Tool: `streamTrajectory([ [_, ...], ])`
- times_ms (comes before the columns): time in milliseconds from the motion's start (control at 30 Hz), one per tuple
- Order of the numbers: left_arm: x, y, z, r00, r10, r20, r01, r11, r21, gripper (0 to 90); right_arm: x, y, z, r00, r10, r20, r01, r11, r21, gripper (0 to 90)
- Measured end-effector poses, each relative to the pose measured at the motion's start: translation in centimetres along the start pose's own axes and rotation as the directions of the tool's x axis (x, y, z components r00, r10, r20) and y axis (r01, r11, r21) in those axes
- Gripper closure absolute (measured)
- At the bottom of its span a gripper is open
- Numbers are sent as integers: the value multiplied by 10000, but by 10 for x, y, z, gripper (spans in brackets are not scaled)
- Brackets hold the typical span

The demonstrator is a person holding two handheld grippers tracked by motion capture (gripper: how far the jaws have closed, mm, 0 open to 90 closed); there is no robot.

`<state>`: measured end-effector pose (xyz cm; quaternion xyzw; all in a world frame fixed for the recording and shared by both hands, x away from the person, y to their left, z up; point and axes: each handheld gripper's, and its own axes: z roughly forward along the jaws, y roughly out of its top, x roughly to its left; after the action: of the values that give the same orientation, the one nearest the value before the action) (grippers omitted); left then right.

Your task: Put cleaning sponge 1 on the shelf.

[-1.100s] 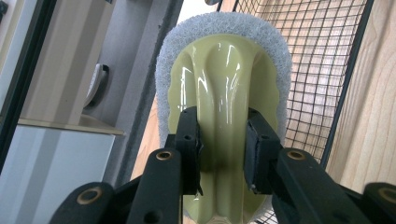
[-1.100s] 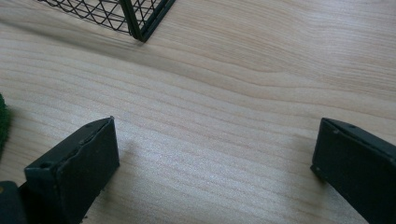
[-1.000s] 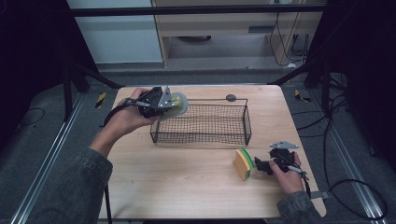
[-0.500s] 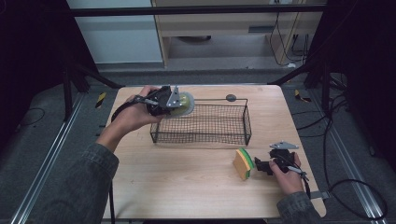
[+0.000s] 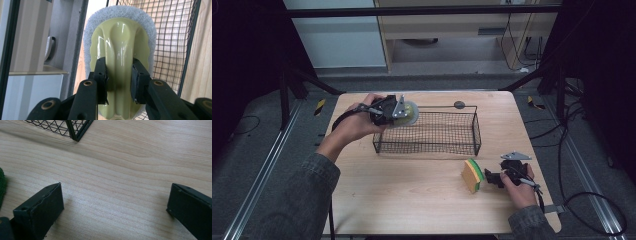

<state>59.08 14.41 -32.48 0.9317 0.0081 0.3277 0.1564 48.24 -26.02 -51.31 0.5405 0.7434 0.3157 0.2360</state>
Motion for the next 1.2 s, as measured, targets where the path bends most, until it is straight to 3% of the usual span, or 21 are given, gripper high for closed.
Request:
streamTrajectory([
  [367, -3, -12, 11, 9999, -16, 163, 11, 9997, 261, 702, 0, 0, 0, 10000, 18, 8, -18, 10000, -21, 7],
  [1200, -18, -17, 34, 9983, -5, 582, -33, 9979, 643, 702, 0, 0, 0, 10000, 28, -7, -28, 10000, -14, 6],
])
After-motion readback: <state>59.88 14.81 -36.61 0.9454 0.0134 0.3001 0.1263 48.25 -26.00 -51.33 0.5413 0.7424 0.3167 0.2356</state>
